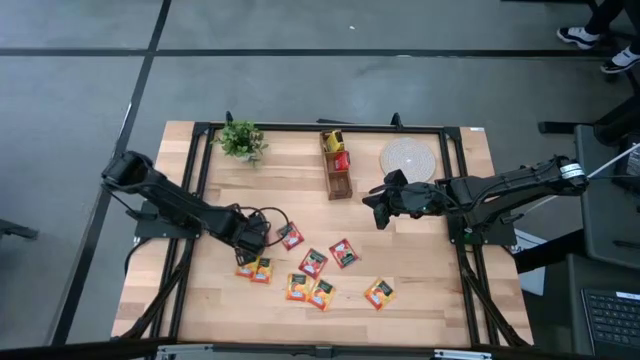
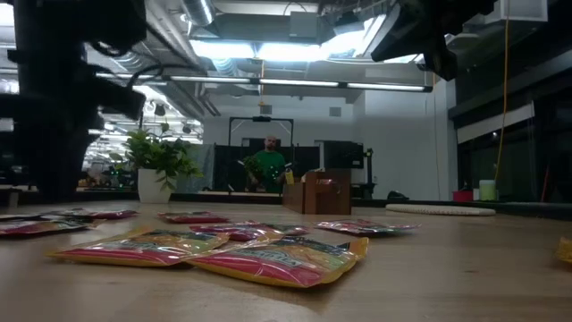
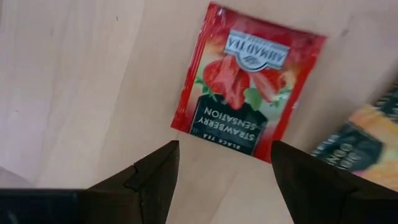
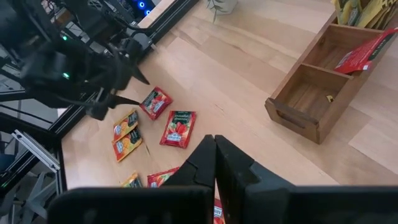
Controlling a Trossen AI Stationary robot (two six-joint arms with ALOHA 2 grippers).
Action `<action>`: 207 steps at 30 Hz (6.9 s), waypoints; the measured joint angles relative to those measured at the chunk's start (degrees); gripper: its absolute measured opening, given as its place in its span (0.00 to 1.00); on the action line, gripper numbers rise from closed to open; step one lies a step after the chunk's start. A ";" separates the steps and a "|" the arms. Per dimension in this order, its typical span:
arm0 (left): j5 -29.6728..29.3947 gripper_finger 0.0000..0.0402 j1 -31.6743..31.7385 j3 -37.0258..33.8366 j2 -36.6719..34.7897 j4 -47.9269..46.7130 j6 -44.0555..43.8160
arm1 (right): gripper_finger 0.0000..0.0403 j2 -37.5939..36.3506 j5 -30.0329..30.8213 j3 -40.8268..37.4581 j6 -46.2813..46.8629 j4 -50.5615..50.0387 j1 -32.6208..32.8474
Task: Pick & Place Tea
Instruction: Put the red tea bag into the middle section of the wooden organizer
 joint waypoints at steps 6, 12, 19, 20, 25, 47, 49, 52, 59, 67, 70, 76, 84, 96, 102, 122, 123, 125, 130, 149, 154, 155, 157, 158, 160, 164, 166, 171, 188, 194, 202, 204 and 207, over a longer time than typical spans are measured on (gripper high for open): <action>0.12 0.61 0.00 0.07 4.53 0.02 -1.01 | 0.02 0.00 0.00 0.00 0.00 0.00 0.00; -0.24 0.61 -0.02 0.22 5.95 0.85 -1.24 | 0.02 0.00 0.00 0.00 -0.02 0.00 0.00; -0.02 0.33 -0.04 0.17 6.10 2.79 0.27 | 0.02 0.01 0.00 0.00 -0.03 0.02 0.00; -0.06 0.26 0.00 0.17 6.12 3.03 0.94 | 0.02 0.00 0.00 0.00 -0.04 0.02 -0.01; -0.45 0.03 0.01 0.07 6.14 5.71 3.52 | 0.02 0.00 0.00 0.00 -0.13 0.02 0.00; -3.13 0.01 0.22 -0.09 -11.68 4.04 3.98 | 0.02 0.02 -0.04 -0.02 -0.45 0.02 -0.02; -3.40 0.05 1.16 -0.09 -13.76 3.91 4.02 | 0.02 0.02 -0.04 -0.02 -1.20 0.09 -0.02; -0.79 0.15 4.04 -0.09 -15.87 3.91 3.98 | 0.02 0.02 -0.07 -0.02 -1.65 0.17 0.00; 3.09 0.47 12.41 -0.02 -15.98 3.75 5.04 | 0.02 0.02 0.79 -0.02 -1.86 0.24 0.00; 6.81 0.61 18.37 0.00 -10.98 3.42 13.51 | 0.02 0.02 1.26 -0.02 -1.79 0.34 0.00; 8.43 0.62 18.79 0.00 -7.77 3.55 17.55 | 0.02 0.02 1.32 -0.02 -1.54 0.57 0.00; 9.30 0.62 17.61 0.00 -1.98 3.41 21.68 | 0.02 0.02 1.35 -0.02 -1.36 0.89 0.00; 6.90 0.62 15.82 0.00 3.11 3.44 22.92 | 0.02 0.02 1.57 -0.02 -1.46 1.09 0.00; 5.38 0.61 15.74 0.22 6.38 3.83 23.70 | 0.02 0.02 2.95 -0.02 -1.93 1.09 0.00; 7.37 0.33 15.69 0.15 6.50 4.87 24.47 | 0.02 0.02 3.02 -0.02 -2.86 1.10 -0.01; 9.50 0.01 15.76 1.17 -0.41 5.31 25.23 | 0.02 0.02 4.46 -0.02 -3.23 1.09 -0.02; 9.56 0.01 15.76 1.44 -1.11 5.02 24.99 | 0.02 0.02 4.46 -0.02 -3.23 1.09 -0.02; 9.62 0.01 15.76 2.11 -2.76 5.11 24.94 | 0.02 0.02 4.46 -0.02 -3.23 1.09 -0.02; 9.35 0.01 15.84 2.49 -5.10 4.91 23.93 | 0.02 0.02 4.46 -0.02 -3.23 1.09 -0.02; 6.48 0.37 22.80 0.78 -5.33 0.67 17.80 | 0.02 0.02 4.39 -0.02 -3.11 1.09 -0.02; 8.25 0.21 22.93 0.02 -5.33 0.49 21.51 | 0.02 0.02 4.39 -0.02 -3.13 1.09 -0.01; 8.35 0.15 22.92 0.02 -5.33 0.48 22.32 | 0.02 0.02 4.39 -0.02 -3.15 1.09 -0.02; 8.97 0.05 22.91 0.02 -5.33 0.62 24.68 | 0.02 0.02 4.39 -0.02 -3.17 1.09 -0.02; 9.08 0.03 22.91 0.02 -5.33 0.68 26.04 | 0.02 0.02 4.39 -0.02 -3.17 1.09 -0.02; 9.68 0.02 22.91 0.02 -5.33 0.87 30.03 | 0.02 0.02 4.39 -0.02 -3.19 1.09 -0.02; 10.87 0.01 22.91 0.02 -5.33 0.94 35.39 | 0.02 0.02 4.39 -0.02 -3.19 1.09 -0.01; 11.54 0.01 22.95 0.02 -5.12 0.96 37.00 | 0.02 0.02 4.41 -0.02 -3.19 1.09 -0.02; 11.98 0.01 22.95 0.00 -3.03 1.58 38.76 | 0.02 0.02 4.39 -0.02 -3.18 1.09 -0.01; 15.79 0.01 22.71 -0.02 -0.40 4.34 38.82 | 0.02 0.02 4.15 0.00 -2.97 1.12 0.00; 18.15 0.01 18.79 -0.02 -0.61 13.47 37.99 | 0.02 0.02 4.26 0.00 -2.99 1.12 0.00; 15.61 0.01 17.79 -0.02 -0.03 19.85 35.85 | 0.02 0.02 4.31 0.00 -2.81 1.12 -0.02; 15.67 0.00 17.77 -0.02 1.21 21.00 36.34 | 0.02 0.02 4.31 0.00 -1.83 1.14 0.00; 15.76 0.01 17.79 -0.02 3.85 22.19 36.94 | 0.02 0.02 4.28 0.00 -0.72 1.18 0.00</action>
